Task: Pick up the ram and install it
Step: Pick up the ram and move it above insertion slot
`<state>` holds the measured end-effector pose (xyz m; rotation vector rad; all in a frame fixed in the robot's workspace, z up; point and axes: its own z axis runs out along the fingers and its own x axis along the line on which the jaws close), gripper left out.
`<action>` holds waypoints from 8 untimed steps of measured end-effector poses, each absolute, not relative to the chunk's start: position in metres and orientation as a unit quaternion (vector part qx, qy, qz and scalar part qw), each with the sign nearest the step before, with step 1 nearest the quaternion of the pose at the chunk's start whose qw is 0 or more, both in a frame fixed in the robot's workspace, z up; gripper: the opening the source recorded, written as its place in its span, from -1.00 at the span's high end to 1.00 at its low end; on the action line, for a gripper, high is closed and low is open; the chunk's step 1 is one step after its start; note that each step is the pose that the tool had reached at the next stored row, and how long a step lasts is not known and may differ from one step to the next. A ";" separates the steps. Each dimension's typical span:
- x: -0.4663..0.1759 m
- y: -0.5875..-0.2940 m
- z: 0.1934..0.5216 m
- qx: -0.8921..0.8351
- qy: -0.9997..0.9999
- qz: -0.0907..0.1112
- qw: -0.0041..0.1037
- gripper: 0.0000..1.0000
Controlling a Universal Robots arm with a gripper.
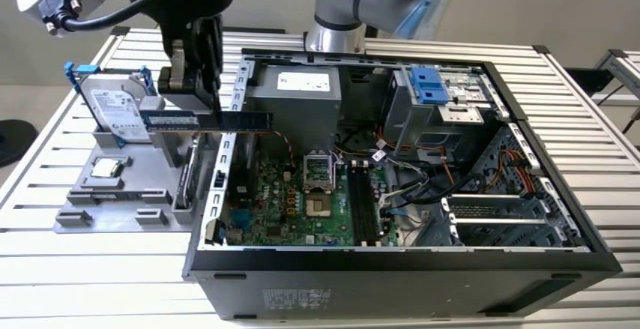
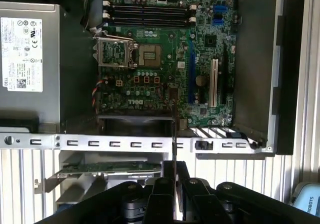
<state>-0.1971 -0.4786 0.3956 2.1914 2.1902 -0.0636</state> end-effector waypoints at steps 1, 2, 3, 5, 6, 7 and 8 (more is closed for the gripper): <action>-0.195 -0.479 0.396 0.707 0.707 -0.020 0.021 1.00; -0.194 -0.479 0.396 0.707 0.707 -0.021 0.021 1.00; -0.192 -0.479 0.396 0.707 0.707 -0.021 0.021 1.00; -0.188 -0.479 0.396 0.707 0.707 -0.021 0.021 1.00; -0.187 -0.479 0.396 0.707 0.707 -0.021 0.021 1.00; -0.185 -0.479 0.396 0.707 0.707 -0.021 0.021 1.00; -0.183 -0.479 0.396 0.707 0.707 -0.021 0.021 1.00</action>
